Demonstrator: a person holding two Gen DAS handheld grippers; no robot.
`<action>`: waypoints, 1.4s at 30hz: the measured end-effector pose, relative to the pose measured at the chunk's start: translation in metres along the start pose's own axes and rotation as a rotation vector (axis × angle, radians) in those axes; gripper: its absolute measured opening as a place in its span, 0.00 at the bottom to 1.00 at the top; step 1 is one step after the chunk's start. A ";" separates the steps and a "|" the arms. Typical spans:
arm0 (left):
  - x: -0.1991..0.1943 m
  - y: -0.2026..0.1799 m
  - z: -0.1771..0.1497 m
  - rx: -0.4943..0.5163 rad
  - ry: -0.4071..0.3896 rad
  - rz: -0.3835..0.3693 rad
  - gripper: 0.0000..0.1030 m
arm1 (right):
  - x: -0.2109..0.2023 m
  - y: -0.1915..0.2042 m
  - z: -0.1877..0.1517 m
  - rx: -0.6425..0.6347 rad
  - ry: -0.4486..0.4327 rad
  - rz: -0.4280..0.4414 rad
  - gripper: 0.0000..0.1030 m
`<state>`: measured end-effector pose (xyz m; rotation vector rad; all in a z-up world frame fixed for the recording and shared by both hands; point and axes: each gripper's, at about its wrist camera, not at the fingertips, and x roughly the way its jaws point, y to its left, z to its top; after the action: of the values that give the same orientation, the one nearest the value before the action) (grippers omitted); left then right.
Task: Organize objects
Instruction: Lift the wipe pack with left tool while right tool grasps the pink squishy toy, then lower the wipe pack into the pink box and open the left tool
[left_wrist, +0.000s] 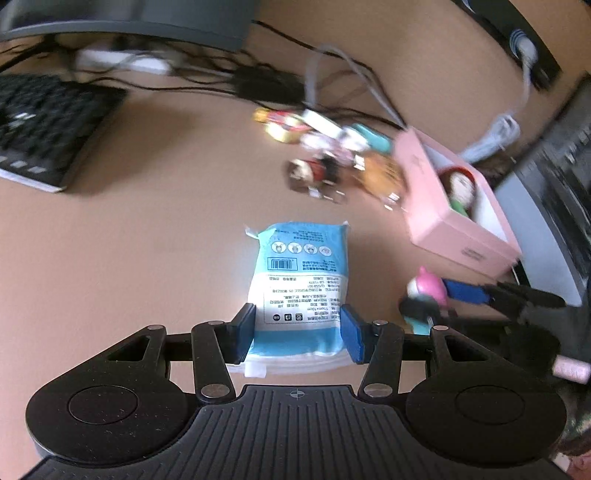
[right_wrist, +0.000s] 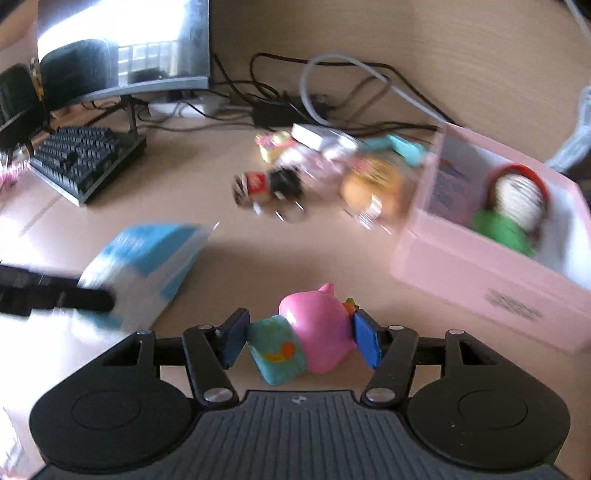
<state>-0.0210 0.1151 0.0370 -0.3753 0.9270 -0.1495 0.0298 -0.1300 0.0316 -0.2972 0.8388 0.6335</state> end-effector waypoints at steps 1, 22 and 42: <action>0.004 -0.007 0.001 0.016 0.010 -0.008 0.52 | -0.008 -0.004 -0.010 -0.013 0.002 -0.014 0.60; 0.031 -0.045 0.013 0.057 0.089 0.040 0.54 | -0.046 -0.030 -0.057 0.057 -0.040 -0.074 0.76; 0.043 -0.059 0.018 0.124 0.084 0.078 0.56 | -0.050 -0.024 -0.052 0.098 -0.026 -0.055 0.47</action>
<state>0.0210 0.0525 0.0365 -0.2191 1.0089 -0.1509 -0.0112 -0.1940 0.0370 -0.2222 0.8317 0.5421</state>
